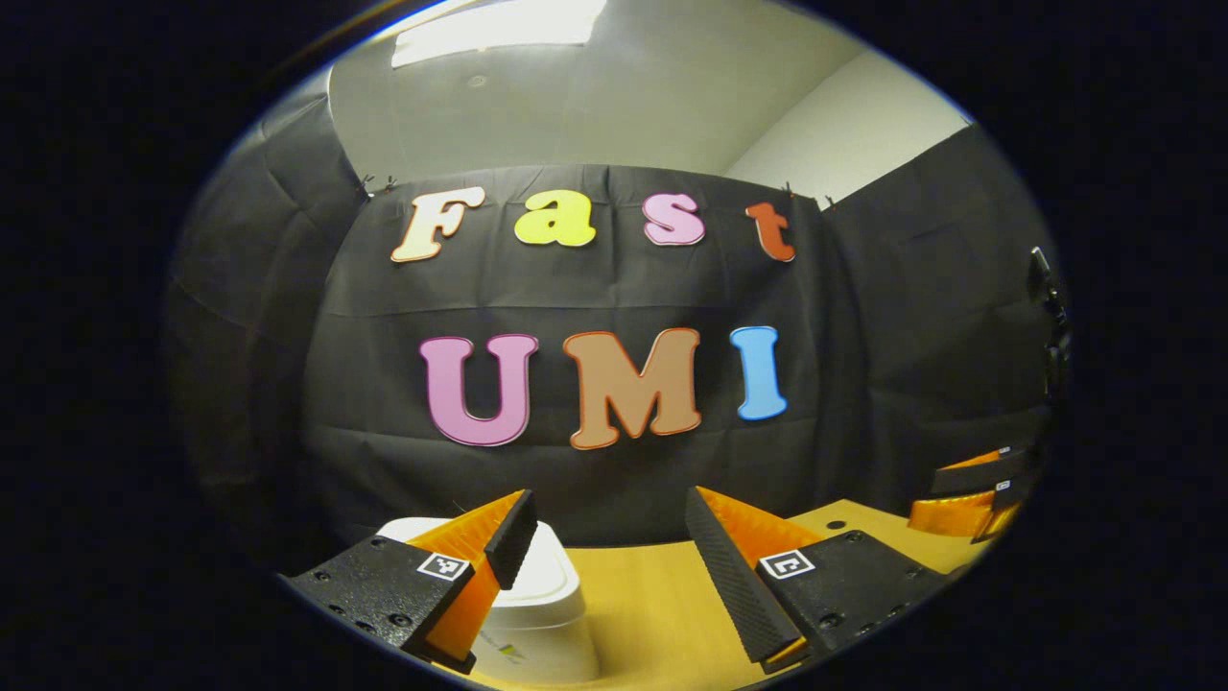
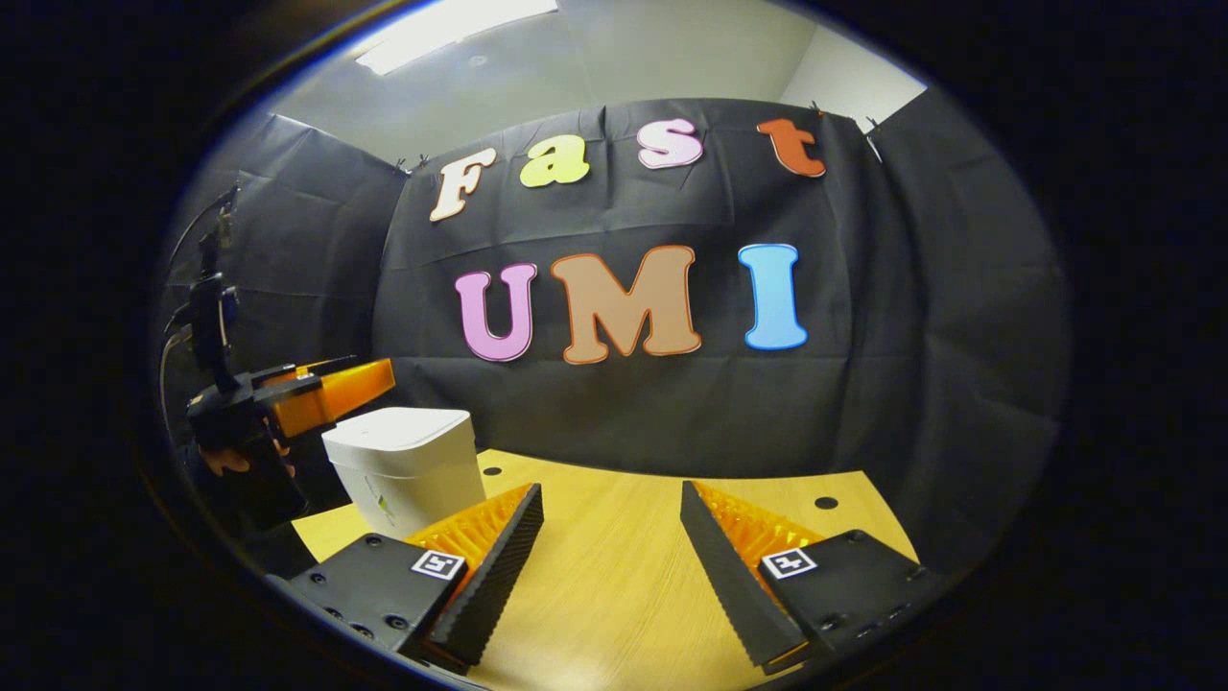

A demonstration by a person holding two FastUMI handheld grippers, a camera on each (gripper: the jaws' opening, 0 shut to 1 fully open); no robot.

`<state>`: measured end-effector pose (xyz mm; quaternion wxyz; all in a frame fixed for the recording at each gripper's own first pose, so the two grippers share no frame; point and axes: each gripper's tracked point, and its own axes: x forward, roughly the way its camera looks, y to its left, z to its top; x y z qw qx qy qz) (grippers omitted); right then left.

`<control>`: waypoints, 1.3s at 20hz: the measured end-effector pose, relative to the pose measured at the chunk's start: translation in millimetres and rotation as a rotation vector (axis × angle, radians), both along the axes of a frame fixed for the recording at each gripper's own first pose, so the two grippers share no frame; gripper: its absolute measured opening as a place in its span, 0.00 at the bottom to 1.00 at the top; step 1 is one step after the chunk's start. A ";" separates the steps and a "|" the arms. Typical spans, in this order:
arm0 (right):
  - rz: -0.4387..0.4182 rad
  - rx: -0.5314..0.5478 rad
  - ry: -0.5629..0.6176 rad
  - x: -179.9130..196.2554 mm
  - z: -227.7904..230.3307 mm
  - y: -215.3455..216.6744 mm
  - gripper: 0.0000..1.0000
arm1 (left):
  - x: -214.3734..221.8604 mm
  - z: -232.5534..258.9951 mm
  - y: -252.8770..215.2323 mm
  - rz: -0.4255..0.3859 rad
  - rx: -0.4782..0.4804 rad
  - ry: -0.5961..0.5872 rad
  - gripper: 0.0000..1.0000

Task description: Press the lid of the desktop garbage bin to open it, pick up the crumpled paper on the desktop and throw it into the bin, then pick up the pop can on the desktop and drop it into the bin, and finally close the garbage bin lid.

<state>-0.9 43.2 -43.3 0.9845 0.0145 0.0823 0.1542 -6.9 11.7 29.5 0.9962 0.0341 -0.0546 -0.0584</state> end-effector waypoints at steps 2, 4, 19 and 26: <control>-0.024 -0.006 -0.029 -4.6 9.3 -5.5 0.97 | -7.5 -3.4 -18.6 -0.047 -0.028 0.008 0.93; -0.050 0.005 -0.042 -9.1 14.2 -10.5 0.98 | -12.8 -11.1 -28.9 -0.072 -0.042 0.025 0.94; -0.145 0.016 -0.056 -11.5 16.9 -31.4 0.98 | -10.6 -26.6 -64.1 -0.151 -0.105 0.089 0.94; -0.143 0.017 -0.056 -8.5 17.6 -31.1 0.97 | -8.7 -24.8 -69.3 -0.164 -0.094 0.088 0.94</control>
